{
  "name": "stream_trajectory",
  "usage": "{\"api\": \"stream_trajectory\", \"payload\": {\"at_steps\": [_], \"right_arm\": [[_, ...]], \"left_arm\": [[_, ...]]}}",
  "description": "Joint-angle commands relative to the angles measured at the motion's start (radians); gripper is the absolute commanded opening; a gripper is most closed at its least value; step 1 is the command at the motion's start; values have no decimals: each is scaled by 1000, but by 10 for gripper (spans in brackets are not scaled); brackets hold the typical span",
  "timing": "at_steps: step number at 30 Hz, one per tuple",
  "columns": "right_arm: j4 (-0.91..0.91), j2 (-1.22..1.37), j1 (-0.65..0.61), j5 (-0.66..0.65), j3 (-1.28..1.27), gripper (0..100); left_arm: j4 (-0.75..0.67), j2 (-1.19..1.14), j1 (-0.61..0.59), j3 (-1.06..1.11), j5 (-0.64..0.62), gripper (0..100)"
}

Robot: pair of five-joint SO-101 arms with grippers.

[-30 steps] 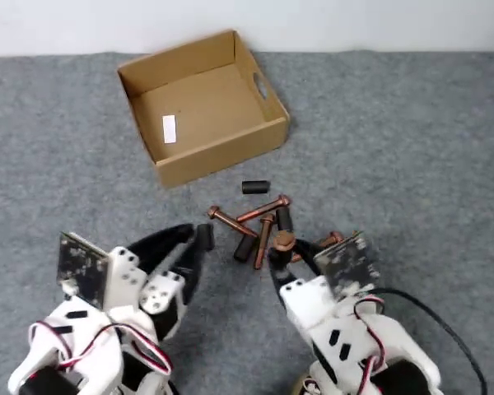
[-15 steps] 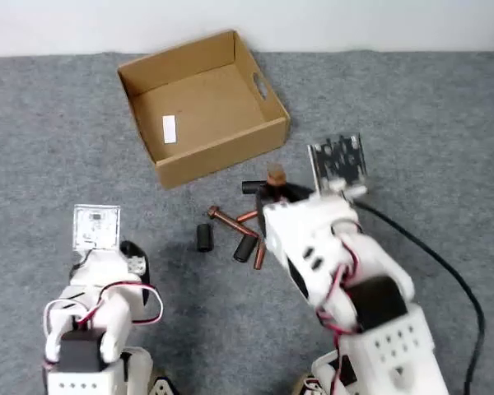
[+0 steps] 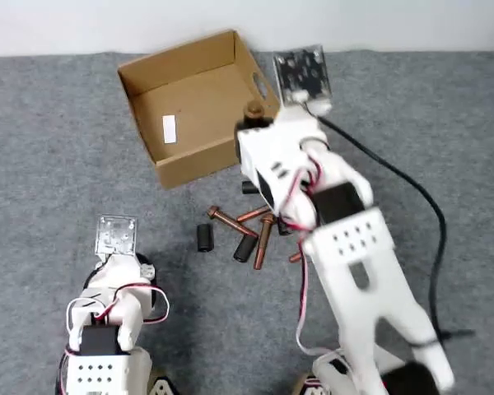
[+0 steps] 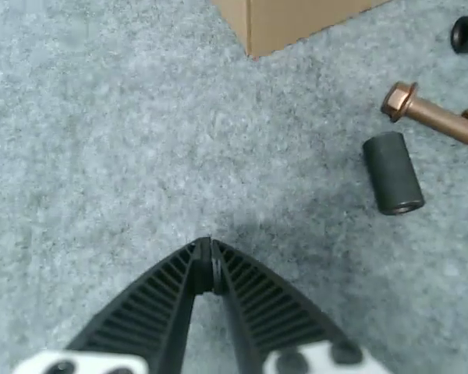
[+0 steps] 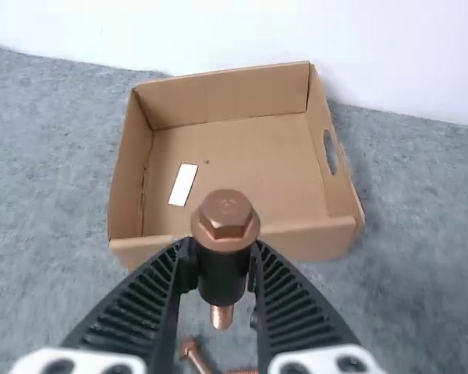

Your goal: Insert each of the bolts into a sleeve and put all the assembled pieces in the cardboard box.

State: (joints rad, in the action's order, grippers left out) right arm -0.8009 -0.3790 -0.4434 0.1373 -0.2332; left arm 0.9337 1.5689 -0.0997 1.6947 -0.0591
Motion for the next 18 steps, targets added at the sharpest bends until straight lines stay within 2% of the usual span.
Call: {"api": "stream_trajectory", "payload": {"at_steps": [1, 9, 14, 18], "right_arm": [[35, 114, 13, -9, 195, 8], [174, 447, 24, -18, 417, 8], [257, 651, 28, -135, 485, 8], [259, 797, 28, -160, 569, 8]], "left_arm": [[-32, 9, -5, -5, -17, 5], [-37, 9, -5, -5, -55, 6], [-40, 9, -5, -5, -109, 6], [-40, 9, -5, -5, -112, 6]]}}
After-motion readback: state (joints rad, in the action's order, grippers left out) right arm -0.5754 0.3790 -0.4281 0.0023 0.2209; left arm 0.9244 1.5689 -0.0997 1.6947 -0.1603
